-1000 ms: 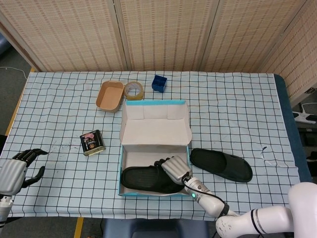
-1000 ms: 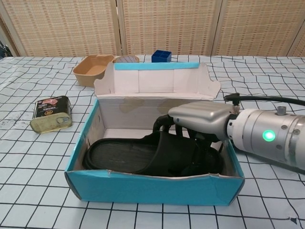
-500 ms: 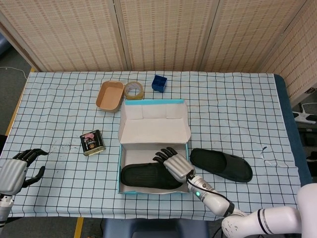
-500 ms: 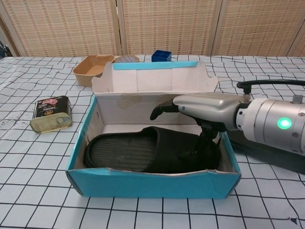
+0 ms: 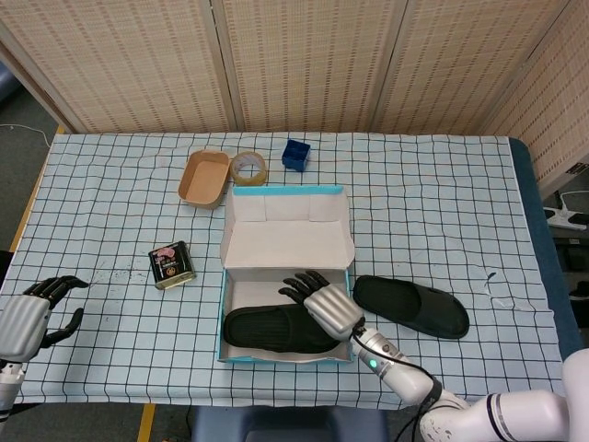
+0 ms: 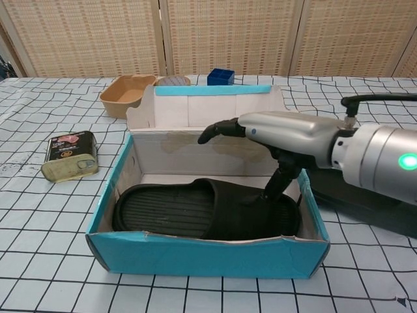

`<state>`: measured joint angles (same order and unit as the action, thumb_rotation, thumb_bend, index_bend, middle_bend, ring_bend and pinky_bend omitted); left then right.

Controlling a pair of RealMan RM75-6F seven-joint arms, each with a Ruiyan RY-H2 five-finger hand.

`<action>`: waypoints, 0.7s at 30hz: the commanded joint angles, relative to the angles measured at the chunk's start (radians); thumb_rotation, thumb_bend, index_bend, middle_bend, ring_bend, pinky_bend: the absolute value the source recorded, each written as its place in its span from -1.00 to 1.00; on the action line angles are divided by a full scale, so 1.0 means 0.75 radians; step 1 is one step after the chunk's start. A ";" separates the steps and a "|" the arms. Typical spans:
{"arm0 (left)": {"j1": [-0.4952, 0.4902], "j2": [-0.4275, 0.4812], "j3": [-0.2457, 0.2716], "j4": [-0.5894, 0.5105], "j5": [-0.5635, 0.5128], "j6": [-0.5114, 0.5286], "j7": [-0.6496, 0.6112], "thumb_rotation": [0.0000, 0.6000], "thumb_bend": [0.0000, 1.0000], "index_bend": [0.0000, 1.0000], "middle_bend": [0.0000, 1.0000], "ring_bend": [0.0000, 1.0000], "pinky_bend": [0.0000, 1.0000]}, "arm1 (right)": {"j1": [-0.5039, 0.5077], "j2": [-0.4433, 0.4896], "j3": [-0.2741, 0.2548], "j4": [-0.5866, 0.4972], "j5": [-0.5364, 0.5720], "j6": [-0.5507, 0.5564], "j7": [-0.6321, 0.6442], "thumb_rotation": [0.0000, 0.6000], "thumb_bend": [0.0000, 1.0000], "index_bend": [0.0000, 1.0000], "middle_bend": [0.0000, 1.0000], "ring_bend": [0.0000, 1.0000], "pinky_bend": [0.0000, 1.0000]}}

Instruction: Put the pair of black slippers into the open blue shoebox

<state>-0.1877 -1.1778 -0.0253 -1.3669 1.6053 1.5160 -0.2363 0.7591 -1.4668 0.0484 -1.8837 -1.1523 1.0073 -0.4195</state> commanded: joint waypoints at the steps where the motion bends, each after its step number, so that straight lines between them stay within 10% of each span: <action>1: 0.002 -0.004 -0.003 0.002 -0.005 0.002 0.017 1.00 -0.16 -0.34 -0.38 -0.39 -0.11 | -0.101 0.119 -0.051 -0.155 -0.124 0.141 0.020 1.00 -0.64 -0.73 -0.90 -1.00 -0.93; 11: 0.003 -0.007 -0.006 -0.009 -0.016 -0.004 0.030 1.00 -0.16 -0.34 -0.38 -0.39 -0.11 | -0.347 0.263 -0.106 -0.206 -0.202 0.565 -0.198 1.00 -0.64 -0.57 -0.70 -1.00 -0.62; 21: 0.002 -0.006 -0.009 -0.012 -0.024 -0.013 0.036 1.00 -0.16 -0.33 -0.38 -0.39 -0.11 | -0.442 0.386 -0.159 -0.111 -0.096 0.476 -0.137 1.00 -0.76 -0.74 -0.70 -1.00 -0.67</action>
<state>-0.1860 -1.1824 -0.0319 -1.3760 1.5875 1.5067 -0.2091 0.4401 -1.1962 -0.0650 -1.9860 -1.2528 1.3938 -0.5331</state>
